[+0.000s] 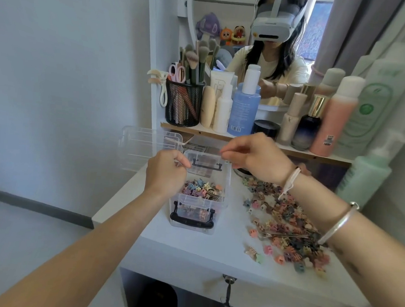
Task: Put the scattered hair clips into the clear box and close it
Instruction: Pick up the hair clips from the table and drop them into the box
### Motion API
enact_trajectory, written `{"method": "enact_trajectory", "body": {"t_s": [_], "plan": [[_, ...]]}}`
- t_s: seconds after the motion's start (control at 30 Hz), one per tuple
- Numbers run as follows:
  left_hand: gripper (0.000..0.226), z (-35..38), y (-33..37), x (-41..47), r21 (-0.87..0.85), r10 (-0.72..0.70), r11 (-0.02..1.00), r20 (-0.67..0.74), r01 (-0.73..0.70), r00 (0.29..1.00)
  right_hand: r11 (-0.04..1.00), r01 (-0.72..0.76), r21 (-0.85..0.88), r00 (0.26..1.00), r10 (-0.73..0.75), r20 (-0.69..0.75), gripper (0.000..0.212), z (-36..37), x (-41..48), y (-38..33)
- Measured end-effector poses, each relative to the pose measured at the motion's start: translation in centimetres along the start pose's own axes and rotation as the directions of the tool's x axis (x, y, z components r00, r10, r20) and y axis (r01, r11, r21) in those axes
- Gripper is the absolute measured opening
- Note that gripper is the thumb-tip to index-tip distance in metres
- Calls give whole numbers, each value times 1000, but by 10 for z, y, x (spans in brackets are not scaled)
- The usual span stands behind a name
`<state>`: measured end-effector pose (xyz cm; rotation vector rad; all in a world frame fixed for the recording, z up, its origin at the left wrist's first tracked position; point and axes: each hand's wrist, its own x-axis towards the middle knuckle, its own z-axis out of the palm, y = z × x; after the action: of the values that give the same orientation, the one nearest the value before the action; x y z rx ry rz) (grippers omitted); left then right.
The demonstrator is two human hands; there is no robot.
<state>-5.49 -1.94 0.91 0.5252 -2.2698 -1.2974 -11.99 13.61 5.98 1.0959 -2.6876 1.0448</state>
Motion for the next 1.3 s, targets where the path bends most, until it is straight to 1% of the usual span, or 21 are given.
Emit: {"method": "enact_trajectory", "body": {"t_s": [0.07,0.1,0.27,0.33,0.37,0.43,0.5,0.57,0.6,0.67,0.73,0.8,0.83,0.9,0.97,1.0,1.03,1.13,1.17,1.23,1.3], "plan": [[40,0,0,-1,-1,0,1000,2,0,1000,995,29,-94,996,-21,83,22,5,-3,-3],[40,0,0,-2,0,0,1000,4,0,1000,993,20,-115,996,-10,88,23,4,-5,0],[32,1,1,-5,-1,-1,1000,15,1,1000,991,-130,6,991,130,23,10,0,-23,22],[31,2,2,-8,0,1,1000,14,-1,1000,987,-160,19,986,159,57,11,-1,-31,24],[30,2,3,-10,-1,0,1000,18,0,1000,984,-176,19,978,172,115,10,-2,-36,22],[31,2,3,-13,-9,1,1000,24,-1,1000,981,-180,-72,929,194,316,3,-1,-50,18],[35,1,3,-16,-8,2,1000,28,-2,1000,957,-104,-270,848,227,478,24,4,-63,15],[39,0,3,-18,-5,10,1000,29,-10,1000,907,-19,-420,801,265,536,38,10,-76,14],[39,0,3,-19,-3,11,1000,29,-11,1000,891,14,-455,800,263,539,37,14,-79,13],[39,0,3,-21,0,10,1000,30,-10,999,878,64,-475,816,228,531,24,20,-86,14],[38,0,4,-22,3,9,1000,26,-10,1000,880,75,-469,838,199,508,15,25,-87,15],[37,0,4,-23,8,10,1000,25,-10,1000,886,65,-460,864,180,470,14,24,-85,16],[36,0,4,-24,10,12,1000,24,-12,1000,888,55,-457,895,160,417,14,21,-82,16],[36,1,5,-25,9,12,1000,24,-12,1000,910,23,-414,973,74,218,12,9,-71,13],[38,2,5,-25,2,8,1000,24,-8,1000,963,-8,-269,1000,9,1,9,-3,-60,3],[39,2,5,-26,-3,5,1000,25,-5,1000,980,3,-199,999,-11,-42,10,-6,-56,-5],[39,2,5,-26,-7,2,1000,25,-2,1000,985,30,-171,999,-35,-24,15,-5,-53,-12],[40,2,4,-26,-20,-3,1000,21,3,1000,971,89,-221,985,-52,167,40,2,-55,-23],[40,2,4,-26,-23,-3,1000,20,3,1000,970,75,-230,984,-35,174,41,1,-56,-22],[40,3,4,-26,-28,-4,1000,17,5,1000,960,23,-278,991,15,135,32,-7,-59,-10],[40,3,4,-26,-28,-7,1000,12,8,1000,896,-8,-444,964,125,234,27,-13,-65,9]]}}
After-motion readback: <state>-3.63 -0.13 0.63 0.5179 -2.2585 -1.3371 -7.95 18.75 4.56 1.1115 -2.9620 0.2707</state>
